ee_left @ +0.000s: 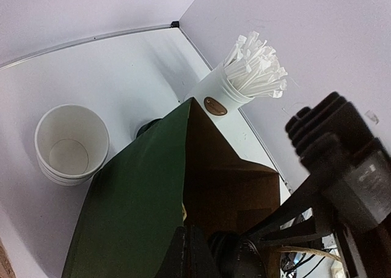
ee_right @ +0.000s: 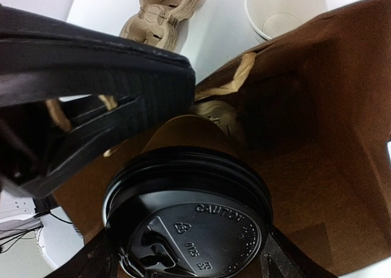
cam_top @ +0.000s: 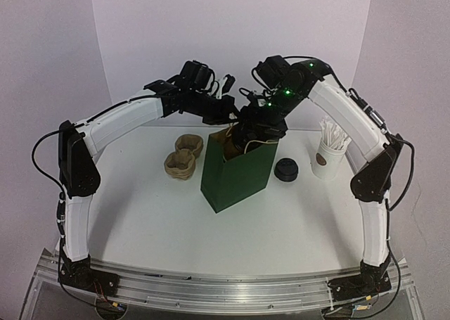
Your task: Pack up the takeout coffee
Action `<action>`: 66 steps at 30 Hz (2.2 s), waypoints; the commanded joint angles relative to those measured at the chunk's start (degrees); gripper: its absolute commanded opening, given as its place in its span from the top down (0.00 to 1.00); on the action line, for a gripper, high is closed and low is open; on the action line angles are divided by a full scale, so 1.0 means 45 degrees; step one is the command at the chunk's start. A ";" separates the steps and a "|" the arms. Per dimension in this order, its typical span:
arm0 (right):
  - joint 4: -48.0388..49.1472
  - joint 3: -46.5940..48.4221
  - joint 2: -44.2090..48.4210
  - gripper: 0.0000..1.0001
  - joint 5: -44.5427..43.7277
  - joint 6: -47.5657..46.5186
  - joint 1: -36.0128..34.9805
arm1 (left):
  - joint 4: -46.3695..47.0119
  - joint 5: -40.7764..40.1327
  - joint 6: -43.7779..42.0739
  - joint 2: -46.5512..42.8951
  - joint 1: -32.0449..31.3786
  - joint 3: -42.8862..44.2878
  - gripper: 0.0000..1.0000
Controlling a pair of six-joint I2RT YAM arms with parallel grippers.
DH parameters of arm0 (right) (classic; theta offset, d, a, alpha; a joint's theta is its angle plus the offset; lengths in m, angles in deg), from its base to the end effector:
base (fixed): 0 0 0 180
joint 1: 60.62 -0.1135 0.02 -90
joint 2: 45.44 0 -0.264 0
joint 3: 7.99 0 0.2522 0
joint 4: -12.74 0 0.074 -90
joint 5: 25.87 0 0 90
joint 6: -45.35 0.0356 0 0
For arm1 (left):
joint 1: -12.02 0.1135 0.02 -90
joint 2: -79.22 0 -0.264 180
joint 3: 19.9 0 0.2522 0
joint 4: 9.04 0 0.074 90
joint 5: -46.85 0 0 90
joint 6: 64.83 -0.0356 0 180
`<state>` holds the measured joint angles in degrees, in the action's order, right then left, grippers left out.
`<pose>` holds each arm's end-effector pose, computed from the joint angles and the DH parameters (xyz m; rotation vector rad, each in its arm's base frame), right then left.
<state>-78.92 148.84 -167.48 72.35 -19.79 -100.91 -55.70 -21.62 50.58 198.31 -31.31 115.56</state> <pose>0.3223 0.2799 0.3897 -0.4148 2.6368 0.5890 0.3422 -0.3408 0.3613 0.5924 2.1824 -1.0812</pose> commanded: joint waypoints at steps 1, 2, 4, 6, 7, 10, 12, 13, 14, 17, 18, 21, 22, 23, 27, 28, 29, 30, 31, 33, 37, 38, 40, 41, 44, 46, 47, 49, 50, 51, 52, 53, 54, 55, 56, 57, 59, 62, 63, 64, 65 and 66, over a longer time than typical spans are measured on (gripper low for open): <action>-0.1667 0.0172 -0.0323 0.25 -0.0721 -0.0288 -0.0282 | 0.0629 0.0424 0.0271 -0.0635 0.0001 -0.0269 1.00; -0.1649 0.0139 -0.0330 0.25 -0.0920 -0.0318 -0.0323 | 0.0690 0.0428 0.0313 -0.0677 0.0001 -0.0359 1.00; -0.1591 0.0017 -0.0316 0.25 -0.1320 -0.0390 -0.0448 | 0.0768 0.0410 0.0360 -0.0739 0.0034 -0.0583 1.00; -0.1450 -0.0229 -0.0259 0.25 -0.1733 -0.0471 -0.0580 | 0.0769 0.0354 0.0382 -0.0787 0.0098 -0.0700 1.00; -0.1338 -0.0444 -0.0178 0.25 -0.1813 -0.0480 -0.0636 | 0.0791 0.0323 0.0386 -0.0824 0.0155 -0.0758 1.00; -0.0938 -0.1145 0.0066 0.25 -0.2070 -0.0468 -0.0727 | 0.0989 0.0274 0.0407 -0.1057 0.0344 -0.1101 1.00; -0.0630 -0.1631 0.0278 0.25 -0.2204 -0.0456 -0.0783 | 0.1039 0.0299 0.0367 -0.1146 0.0498 -0.1217 1.00; -0.0427 -0.1895 0.0399 0.25 -0.2219 -0.0461 -0.0811 | 0.1034 0.0352 0.0354 -0.1165 0.0562 -0.1241 1.00; -0.0261 -0.2126 0.0512 0.25 -0.2242 -0.0464 -0.0850 | 0.1010 0.0404 0.0341 -0.1169 0.0617 -0.1237 1.00; 0.0194 -0.2816 0.0791 0.24 -0.2414 -0.0526 -0.1017 | 0.0929 0.0492 0.0287 -0.1167 0.0687 -0.1227 1.00; 0.0313 -0.2972 0.0869 0.24 -0.2524 -0.0563 -0.1069 | 0.0925 0.0492 0.0293 -0.1170 0.0700 -0.1234 1.00; 0.0688 -0.3490 0.1182 0.24 -0.2780 -0.0634 -0.1226 | 0.0956 0.0464 0.0316 -0.1211 0.0706 -0.1306 1.00; 0.0796 -0.3633 0.1262 0.24 -0.2814 -0.0655 -0.1248 | 0.0982 0.0418 0.0326 -0.1227 0.0712 -0.1337 1.00; 0.0864 -0.3719 0.1332 0.24 -0.2850 -0.0671 -0.1264 | 0.1035 0.0337 0.0325 -0.1262 0.0723 -0.1408 1.00; 0.1129 -0.4037 0.1531 0.24 -0.2926 -0.0867 -0.1362 | 0.1195 0.0047 0.0365 -0.1384 0.0782 -0.1651 1.00; 0.1160 -0.4071 0.1547 0.24 -0.2912 -0.0921 -0.1375 | 0.1202 -0.0040 0.0373 -0.1376 0.0794 -0.1681 1.00; 0.1179 -0.4096 0.1537 0.24 -0.2881 -0.0991 -0.1382 | 0.1216 -0.0123 0.0389 -0.1367 0.0799 -0.1709 1.00; 0.1191 -0.4116 0.1536 0.24 -0.2834 -0.1051 -0.1403 | 0.1238 -0.0231 0.0414 -0.1360 0.0793 -0.1733 1.00; 0.1191 -0.4137 0.1527 0.24 -0.2800 -0.1115 -0.1416 | 0.1283 -0.0291 0.0436 -0.1359 0.0809 -0.1765 1.00; 0.1201 -0.4173 0.1482 0.24 -0.2723 -0.1260 -0.1472 | 0.1421 -0.0384 0.0524 -0.1383 0.0821 -0.1824 1.00; 0.1191 -0.4163 0.1345 0.24 -0.2573 -0.1561 -0.1661 | 0.1636 -0.0380 0.0650 -0.1435 0.0839 -0.1870 1.00; 0.1187 -0.4150 0.1306 0.24 -0.2524 -0.1604 -0.1711 | 0.1668 -0.0361 0.0666 -0.1442 0.0844 -0.1870 1.00; 0.1193 -0.4164 0.1217 0.24 -0.2420 -0.1697 -0.1813 | 0.1704 -0.0295 0.0691 -0.1439 0.0851 -0.1870 1.00; 0.1184 -0.4171 0.1189 0.24 -0.2396 -0.1732 -0.1869 | 0.1722 -0.0253 0.0712 -0.1430 0.0858 -0.1869 1.00; 0.1172 -0.4166 0.1053 0.24 -0.2377 -0.1796 -0.1992 | 0.1795 -0.0075 0.0809 -0.1395 0.0860 -0.1861 1.00; 0.1163 -0.4137 0.0927 0.24 -0.2372 -0.1832 -0.2053 | 0.1867 0.0023 0.0873 -0.1381 0.0860 -0.1871 1.00; 0.1160 -0.4136 0.0890 0.24 -0.2358 -0.1856 -0.2088 | 0.1903 0.0060 0.0916 -0.1374 0.0860 -0.1870 1.00; 0.1150 -0.4186 0.0774 0.24 -0.2354 -0.1901 -0.2165 | 0.1950 0.0121 0.0969 -0.1355 0.0860 -0.1870 1.00; 0.1152 -0.4211 0.0720 0.24 -0.2368 -0.1955 -0.2210 | 0.1967 0.0149 0.0995 -0.1351 0.0860 -0.1870 1.00; 0.1163 -0.4242 0.0672 0.24 -0.2415 -0.2027 -0.2267 | 0.1989 0.0175 0.1020 -0.1352 0.0860 -0.1875 1.00; 0.1166 -0.4269 0.0626 0.24 -0.2468 -0.2104 -0.2325 | 0.2011 0.0208 0.1042 -0.1356 0.0860 -0.1891 1.00; 0.1168 -0.4263 0.0563 0.24 -0.2526 -0.2192 -0.2398 | 0.2039 0.0253 0.1069 -0.1358 0.0860 -0.1910 1.00; 0.1172 -0.4254 0.0496 0.24 -0.2592 -0.2281 -0.2475 | 0.2068 0.0296 0.1098 -0.1358 0.0860 -0.1927 1.00; 0.1172 -0.4252 0.0435 0.24 -0.2637 -0.2359 -0.2544 | 0.2077 0.0332 0.1110 -0.1346 0.0860 -0.1944 1.00; 0.1173 -0.4230 0.0366 0.24 -0.2683 -0.2431 -0.2592 | 0.2099 0.0381 0.1133 -0.1350 0.0860 -0.1951 1.00; 0.1174 -0.4187 0.0276 0.24 -0.2718 -0.2472 -0.2633 | 0.2118 0.0417 0.1141 -0.1358 0.0860 -0.1961 1.00; 0.1177 -0.4088 0.0117 0.24 -0.2731 -0.2488 -0.2670 | 0.2120 0.0473 0.1150 -0.1372 0.0860 -0.1993 1.00; 0.1172 -0.3787 -0.0126 0.24 -0.2777 -0.2322 -0.2684 | 0.2102 0.0511 0.1169 -0.1469 0.0859 -0.2161 1.00; 0.1173 -0.3681 -0.0191 0.24 -0.2791 -0.2245 -0.2677 | 0.2105 0.0507 0.1180 -0.1532 0.0859 -0.2264 1.00; 0.1178 -0.3594 -0.0240 0.24 -0.2784 -0.2169 -0.2675 | 0.2108 0.0503 0.1198 -0.1593 0.0859 -0.2380 1.00; 0.1179 -0.3487 -0.0321 0.24 -0.2779 -0.2093 -0.2675 | 0.2115 0.0486 0.1210 -0.1667 0.0853 -0.2481 1.00; 0.1199 -0.3431 -0.0390 0.24 -0.2734 -0.2036 -0.2683 | 0.2119 0.0476 0.1224 -0.1734 0.0848 -0.2605 1.00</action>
<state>-73.62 130.37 -168.05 60.22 -29.66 -112.69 -47.85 -19.67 55.54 194.92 -27.88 105.81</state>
